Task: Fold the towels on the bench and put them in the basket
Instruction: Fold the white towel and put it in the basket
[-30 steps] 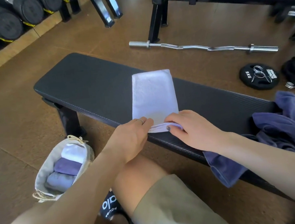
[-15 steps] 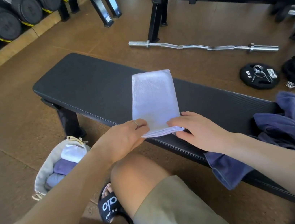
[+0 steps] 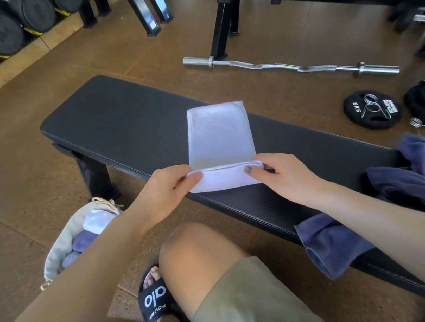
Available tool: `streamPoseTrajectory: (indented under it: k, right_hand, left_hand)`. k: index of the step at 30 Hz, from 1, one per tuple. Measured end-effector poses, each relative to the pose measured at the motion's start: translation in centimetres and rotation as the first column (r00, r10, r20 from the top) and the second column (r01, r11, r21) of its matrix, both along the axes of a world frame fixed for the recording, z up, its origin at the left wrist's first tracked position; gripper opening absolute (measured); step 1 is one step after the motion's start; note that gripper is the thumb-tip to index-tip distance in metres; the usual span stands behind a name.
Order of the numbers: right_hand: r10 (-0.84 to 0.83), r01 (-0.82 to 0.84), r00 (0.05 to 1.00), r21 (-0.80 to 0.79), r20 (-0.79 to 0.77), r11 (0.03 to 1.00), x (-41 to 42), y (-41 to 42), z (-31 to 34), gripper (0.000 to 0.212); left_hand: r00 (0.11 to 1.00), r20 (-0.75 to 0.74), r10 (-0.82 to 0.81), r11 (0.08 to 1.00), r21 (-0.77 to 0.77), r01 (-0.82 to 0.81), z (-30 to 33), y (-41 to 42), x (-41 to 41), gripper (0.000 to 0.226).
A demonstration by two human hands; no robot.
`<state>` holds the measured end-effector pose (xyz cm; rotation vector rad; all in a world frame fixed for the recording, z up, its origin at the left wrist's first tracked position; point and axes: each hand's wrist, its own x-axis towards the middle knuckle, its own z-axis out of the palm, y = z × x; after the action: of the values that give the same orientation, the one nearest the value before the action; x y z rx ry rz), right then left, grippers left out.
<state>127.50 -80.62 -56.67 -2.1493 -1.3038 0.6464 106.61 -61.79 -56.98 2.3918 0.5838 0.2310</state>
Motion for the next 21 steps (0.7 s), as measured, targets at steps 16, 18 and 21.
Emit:
streamPoseTrajectory:
  k: [16, 18, 21]
  right_hand:
    - [-0.203, 0.181, 0.951, 0.112, 0.235, 0.977, -1.1, 1.1, -3.6, 0.034]
    - [-0.239, 0.206, 0.925, 0.137, 0.297, 0.969, -1.5, 1.2, -3.9, 0.035]
    - [-0.285, 0.235, 0.894, 0.179, 0.347, 0.955, -1.9, 1.0, -4.2, 0.036]
  left_hand:
    - [0.988, -0.058, 0.147, 0.982, -0.114, -0.152, -1.3, -0.6, 0.9, 0.038]
    - [0.982, -0.076, 0.175, 0.98, -0.082, -0.181, -1.4, -0.6, 1.2, 0.042]
    - [0.975, -0.089, 0.204, 0.978, -0.033, -0.208, -1.5, -0.6, 1.5, 0.047]
